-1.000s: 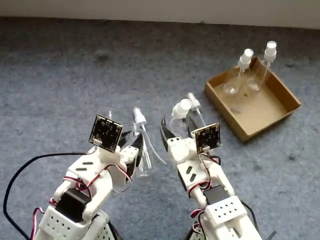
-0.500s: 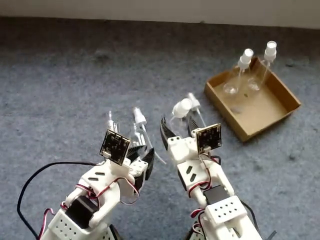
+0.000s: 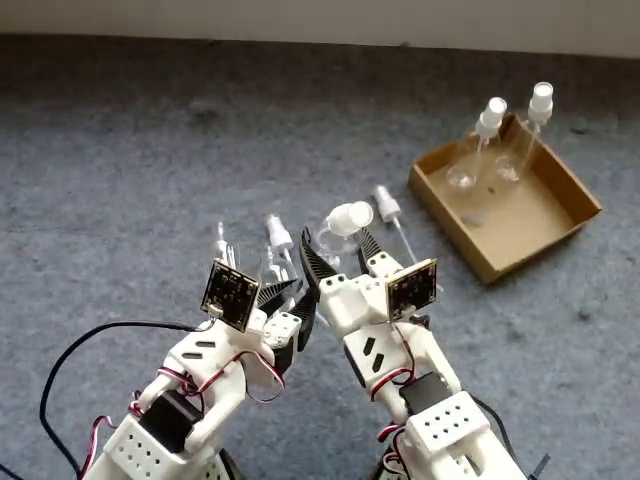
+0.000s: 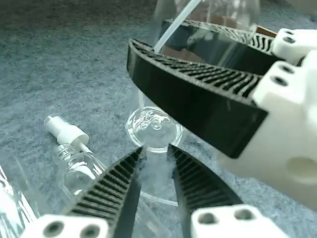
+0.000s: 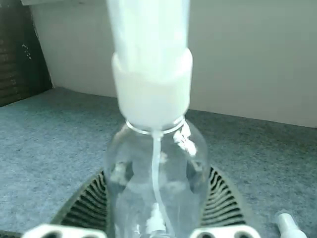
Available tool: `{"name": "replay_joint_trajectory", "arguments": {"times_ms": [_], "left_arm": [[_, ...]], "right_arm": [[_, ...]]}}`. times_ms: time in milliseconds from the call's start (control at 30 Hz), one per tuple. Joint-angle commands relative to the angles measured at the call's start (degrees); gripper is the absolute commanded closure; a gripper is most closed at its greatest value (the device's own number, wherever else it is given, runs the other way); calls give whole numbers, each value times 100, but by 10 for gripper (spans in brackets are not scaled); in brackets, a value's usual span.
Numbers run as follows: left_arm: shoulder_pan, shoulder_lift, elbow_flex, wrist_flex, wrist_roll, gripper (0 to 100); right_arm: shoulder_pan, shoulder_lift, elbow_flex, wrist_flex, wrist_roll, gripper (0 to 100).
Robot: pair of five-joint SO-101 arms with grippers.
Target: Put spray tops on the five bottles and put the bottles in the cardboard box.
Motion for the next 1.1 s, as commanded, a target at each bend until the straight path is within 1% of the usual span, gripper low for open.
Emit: {"name": "replay_joint_trajectory", "arguments": {"times_ms": [0,400,600,733,833,900,1067], "left_arm": [[101,-40,92,-141,70,970],[66,-40,92,-9,70,970],[48,-40,92,-18,70,970],[40,-40,101,62,62,970],[48,-40,66,316,35,970],[48,-40,48,343,26,970],[48,-40,84,325,26,970]], "right_arm": [[-171,-101,558,-171,-18,961],[-602,-92,-154,-119,-9,961],[-1147,-84,-382,-119,-9,961],[-1209,-84,-356,-119,-9,961],[-954,-75,-312,-110,-9,961],[-637,-101,-154,-40,53,961],[110,-101,-31,426,879,961]]}}
